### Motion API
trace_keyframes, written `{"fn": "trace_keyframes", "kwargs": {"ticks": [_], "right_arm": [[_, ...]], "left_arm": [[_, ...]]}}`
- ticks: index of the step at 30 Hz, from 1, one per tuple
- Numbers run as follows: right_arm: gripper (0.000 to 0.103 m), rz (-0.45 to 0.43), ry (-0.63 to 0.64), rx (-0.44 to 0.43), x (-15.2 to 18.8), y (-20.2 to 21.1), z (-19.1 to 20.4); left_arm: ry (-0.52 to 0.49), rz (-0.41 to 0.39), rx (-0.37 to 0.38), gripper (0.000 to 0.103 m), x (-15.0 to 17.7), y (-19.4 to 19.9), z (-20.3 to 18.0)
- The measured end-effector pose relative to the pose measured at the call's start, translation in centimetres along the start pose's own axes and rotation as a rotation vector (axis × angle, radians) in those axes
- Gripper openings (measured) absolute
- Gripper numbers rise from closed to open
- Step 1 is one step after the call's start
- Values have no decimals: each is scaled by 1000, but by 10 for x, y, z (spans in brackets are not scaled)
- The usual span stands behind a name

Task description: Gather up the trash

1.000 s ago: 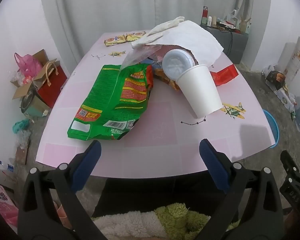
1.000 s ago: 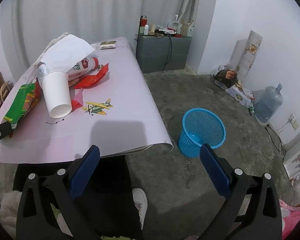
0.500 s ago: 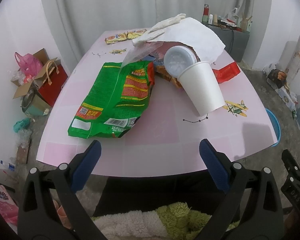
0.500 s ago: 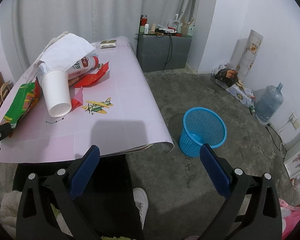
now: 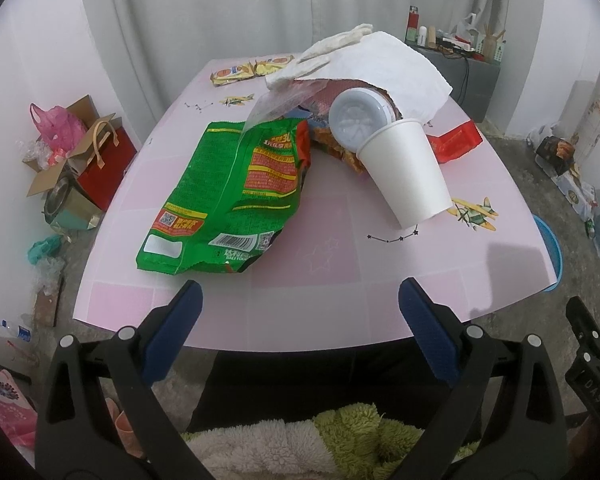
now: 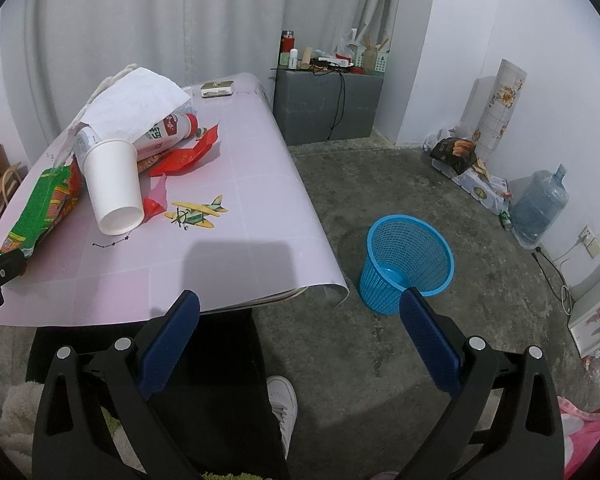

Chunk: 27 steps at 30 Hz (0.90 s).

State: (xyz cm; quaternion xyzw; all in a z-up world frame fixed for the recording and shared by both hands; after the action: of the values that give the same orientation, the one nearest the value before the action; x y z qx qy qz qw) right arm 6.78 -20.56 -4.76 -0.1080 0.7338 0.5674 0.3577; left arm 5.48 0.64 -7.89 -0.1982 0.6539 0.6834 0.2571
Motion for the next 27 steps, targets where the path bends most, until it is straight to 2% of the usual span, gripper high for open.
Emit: {"fn": "trace_keyframes", "kwargs": {"ticks": [27], "right_arm": [[98, 3, -4, -1, -3, -2, 3]], "left_arm": [[-1, 5, 0, 94, 3, -1, 1]]}}
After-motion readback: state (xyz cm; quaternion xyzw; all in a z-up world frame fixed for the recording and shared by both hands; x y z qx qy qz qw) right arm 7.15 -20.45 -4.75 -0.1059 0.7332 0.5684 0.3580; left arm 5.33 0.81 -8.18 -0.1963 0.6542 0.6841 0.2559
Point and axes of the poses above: each gripper's, at about its wrist camera, not at the fingertips, and y roughly against the way its jaws point, z to its left, x to its underside, the point moved 9 cm from there along -y, roughly the way its jaws point, and after that the axes turned 1 degree about -z, right-handed, at the moved point
